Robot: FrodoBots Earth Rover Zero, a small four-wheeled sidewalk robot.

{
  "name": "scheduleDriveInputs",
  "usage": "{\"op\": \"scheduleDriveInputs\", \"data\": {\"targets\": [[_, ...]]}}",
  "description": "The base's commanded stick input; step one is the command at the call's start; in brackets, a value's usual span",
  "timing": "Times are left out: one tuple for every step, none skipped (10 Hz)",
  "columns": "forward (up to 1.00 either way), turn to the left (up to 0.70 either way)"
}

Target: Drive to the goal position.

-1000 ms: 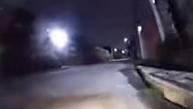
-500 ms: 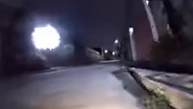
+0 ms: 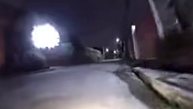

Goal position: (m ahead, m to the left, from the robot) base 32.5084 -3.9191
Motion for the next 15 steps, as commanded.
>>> {"op": "scheduleDriveInputs", "data": {"targets": [[0.70,0.00],[0.70,0.00],[0.70,0.00],[0.70,-0.04],[0.70,-0.23],[0.70,-0.35],[0.70,-0.35],[0.70,-0.35],[0.70,-0.35],[0.70,-0.35],[0.70,-0.35],[0.70,-0.35],[0.70,-0.32],[0.70,-0.17],[0.70,-0.11]]}}
